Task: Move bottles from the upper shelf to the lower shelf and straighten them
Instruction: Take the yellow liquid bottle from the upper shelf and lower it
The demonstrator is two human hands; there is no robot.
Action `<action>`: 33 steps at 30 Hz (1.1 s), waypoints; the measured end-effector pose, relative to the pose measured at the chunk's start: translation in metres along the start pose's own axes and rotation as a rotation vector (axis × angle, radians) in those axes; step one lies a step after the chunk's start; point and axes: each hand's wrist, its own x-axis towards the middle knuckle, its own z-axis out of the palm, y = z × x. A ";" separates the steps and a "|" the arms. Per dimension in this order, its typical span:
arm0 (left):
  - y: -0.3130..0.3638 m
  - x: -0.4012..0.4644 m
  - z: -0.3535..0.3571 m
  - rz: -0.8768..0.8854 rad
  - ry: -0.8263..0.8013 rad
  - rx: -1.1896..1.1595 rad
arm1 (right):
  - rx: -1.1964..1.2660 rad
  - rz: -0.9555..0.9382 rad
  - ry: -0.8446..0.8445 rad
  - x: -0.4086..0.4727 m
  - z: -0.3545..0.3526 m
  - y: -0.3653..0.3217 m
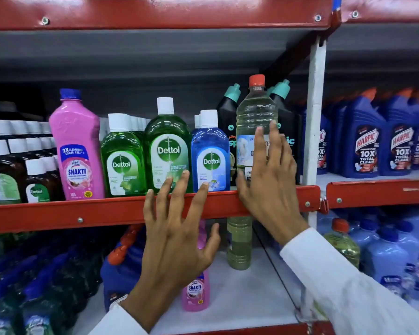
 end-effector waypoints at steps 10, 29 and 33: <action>-0.009 -0.007 0.025 0.011 0.028 -0.045 | 0.425 0.363 0.073 0.037 0.021 0.006; -0.006 -0.005 0.022 -0.020 0.022 -0.048 | 0.872 0.224 0.471 0.015 -0.070 0.010; -0.004 -0.003 0.018 -0.014 0.040 -0.059 | 0.917 0.188 0.320 -0.031 -0.081 0.021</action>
